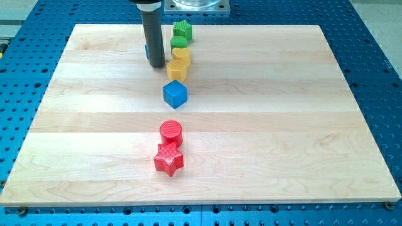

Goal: Slide the cube into the triangle

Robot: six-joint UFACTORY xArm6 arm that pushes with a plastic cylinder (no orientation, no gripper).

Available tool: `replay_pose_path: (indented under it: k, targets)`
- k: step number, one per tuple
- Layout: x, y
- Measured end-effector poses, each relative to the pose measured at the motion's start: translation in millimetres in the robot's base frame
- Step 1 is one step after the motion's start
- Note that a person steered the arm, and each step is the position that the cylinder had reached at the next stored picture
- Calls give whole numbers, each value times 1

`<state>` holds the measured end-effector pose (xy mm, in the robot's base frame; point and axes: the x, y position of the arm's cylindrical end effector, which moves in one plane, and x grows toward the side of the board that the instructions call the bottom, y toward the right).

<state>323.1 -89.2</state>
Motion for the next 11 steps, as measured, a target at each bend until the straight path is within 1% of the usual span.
replay_pose_path:
  k: [1,2,3,4,5,6,7,8,9,10,11]
  targets:
    - [18,-13]
    - [69,-57]
    - [141,-55]
    - [162,-17]
    - [162,33]
    - [139,69]
    - [109,87]
    - [95,21]
    - [151,-25]
    - [131,-33]
    - [72,-26]
